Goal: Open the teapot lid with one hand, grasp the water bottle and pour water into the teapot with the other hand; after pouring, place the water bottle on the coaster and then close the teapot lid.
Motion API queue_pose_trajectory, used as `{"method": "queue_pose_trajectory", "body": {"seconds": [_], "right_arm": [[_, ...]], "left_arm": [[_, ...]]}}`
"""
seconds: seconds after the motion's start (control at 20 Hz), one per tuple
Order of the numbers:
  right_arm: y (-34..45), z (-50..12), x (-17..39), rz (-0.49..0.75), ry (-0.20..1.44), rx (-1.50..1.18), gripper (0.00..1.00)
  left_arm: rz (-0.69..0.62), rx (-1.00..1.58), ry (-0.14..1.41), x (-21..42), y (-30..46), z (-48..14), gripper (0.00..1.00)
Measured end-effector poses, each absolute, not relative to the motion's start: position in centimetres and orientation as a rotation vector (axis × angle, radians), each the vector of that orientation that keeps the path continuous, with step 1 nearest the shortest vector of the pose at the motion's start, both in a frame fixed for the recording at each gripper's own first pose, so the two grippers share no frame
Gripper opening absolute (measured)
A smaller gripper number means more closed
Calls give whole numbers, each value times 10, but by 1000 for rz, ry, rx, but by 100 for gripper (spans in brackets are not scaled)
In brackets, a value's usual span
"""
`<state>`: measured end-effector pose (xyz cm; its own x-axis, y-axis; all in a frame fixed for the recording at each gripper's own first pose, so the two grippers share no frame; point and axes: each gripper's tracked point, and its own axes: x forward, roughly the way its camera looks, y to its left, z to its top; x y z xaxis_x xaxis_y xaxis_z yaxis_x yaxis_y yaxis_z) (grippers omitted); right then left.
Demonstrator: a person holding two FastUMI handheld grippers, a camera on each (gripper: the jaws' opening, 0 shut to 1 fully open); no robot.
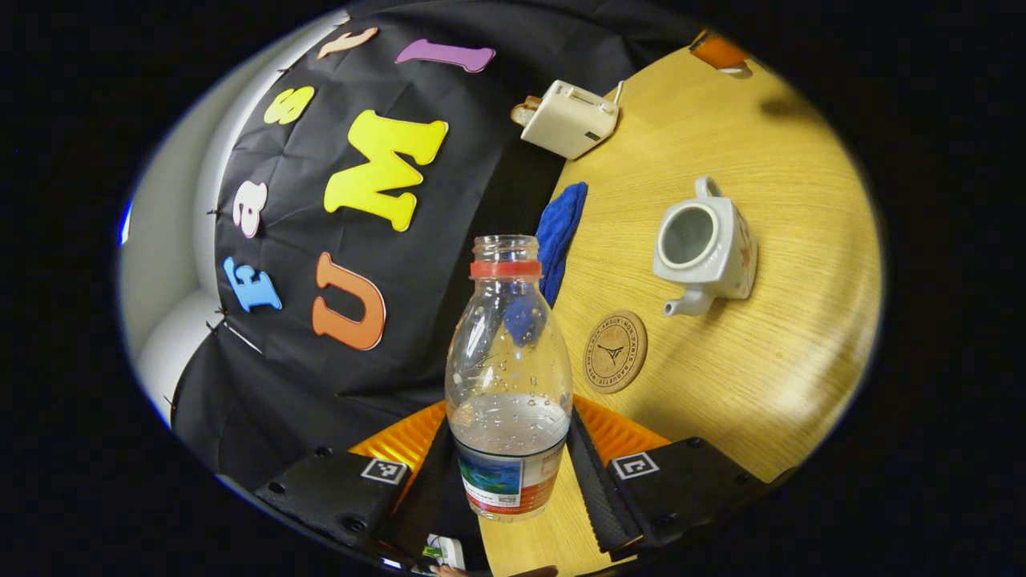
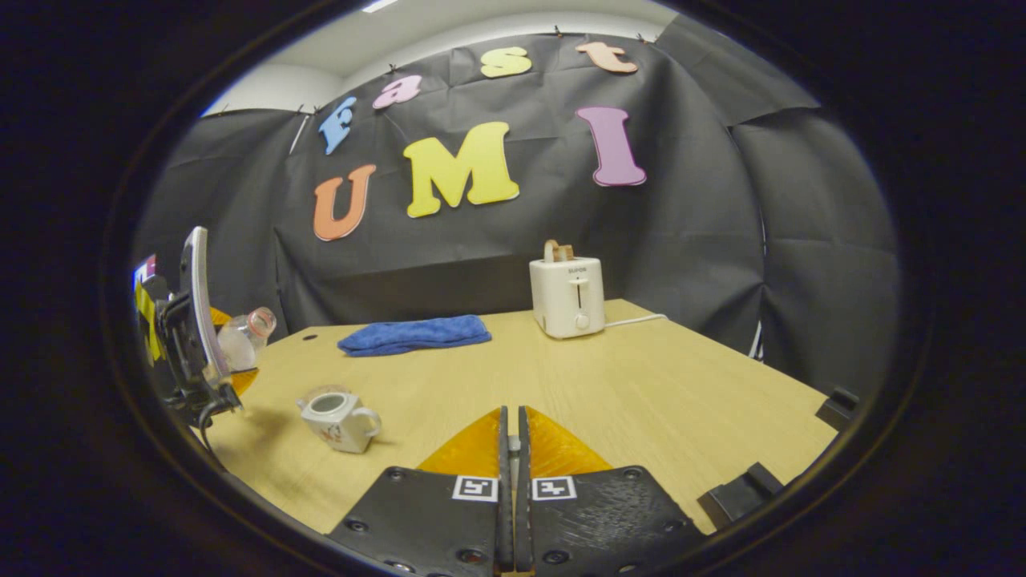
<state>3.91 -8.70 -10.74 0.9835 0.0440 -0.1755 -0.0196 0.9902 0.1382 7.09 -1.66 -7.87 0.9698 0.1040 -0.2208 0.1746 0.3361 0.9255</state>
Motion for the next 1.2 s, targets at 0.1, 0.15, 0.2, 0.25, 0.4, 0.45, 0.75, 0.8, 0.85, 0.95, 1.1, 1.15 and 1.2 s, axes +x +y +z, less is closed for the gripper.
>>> {"method": "queue_pose_trajectory", "body": {"seconds": [0.1, 0.15, 0.2, 0.25, 0.4, 0.45, 0.75, 0.8, 0.85, 0.95, 1.1, 1.15, 1.2], "right_arm": [[-93, -111, 41, 21, 187, 141, 1], [-94, -111, 42, 20, 190, 143, 1], [-94, -112, 43, 18, 194, 144, 1], [-95, -113, 44, 16, 196, 145, 1], [-93, -117, 44, 19, 204, 135, 1], [-94, -118, 45, 17, 205, 130, 1], [-94, -118, 45, 16, 209, 126, 1], [-95, -119, 45, 14, 208, 126, 1], [-96, -118, 45, 13, 208, 127, 1], [-95, -119, 46, 16, 211, 130, 1], [-96, -121, 46, 14, 215, 126, 1], [-96, -120, 46, 11, 215, 121, 1], [-96, -120, 46, 12, 214, 124, 1]], "left_arm": [[-52, 1300, 268, 73, -21, -84, 77], [-60, 1345, 267, 73, -24, -87, 77], [-61, 1388, 265, 73, -27, -88, 77], [-67, 1425, 265, 75, -29, -90, 77], [-85, 1524, 263, 70, -38, -96, 80], [-89, 1553, 263, 68, -41, -99, 77], [-84, 1698, 260, 64, -46, -102, 77], [-84, 1723, 256, 62, -48, -102, 77], [-83, 1756, 247, 61, -50, -99, 77], [-58, 1825, 228, 60, -52, -87, 77], [-53, 1887, 235, 69, -52, -78, 77], [-49, 1926, 239, 68, -54, -75, 77], [-45, 1958, 237, 68, -56, -73, 77]]}}
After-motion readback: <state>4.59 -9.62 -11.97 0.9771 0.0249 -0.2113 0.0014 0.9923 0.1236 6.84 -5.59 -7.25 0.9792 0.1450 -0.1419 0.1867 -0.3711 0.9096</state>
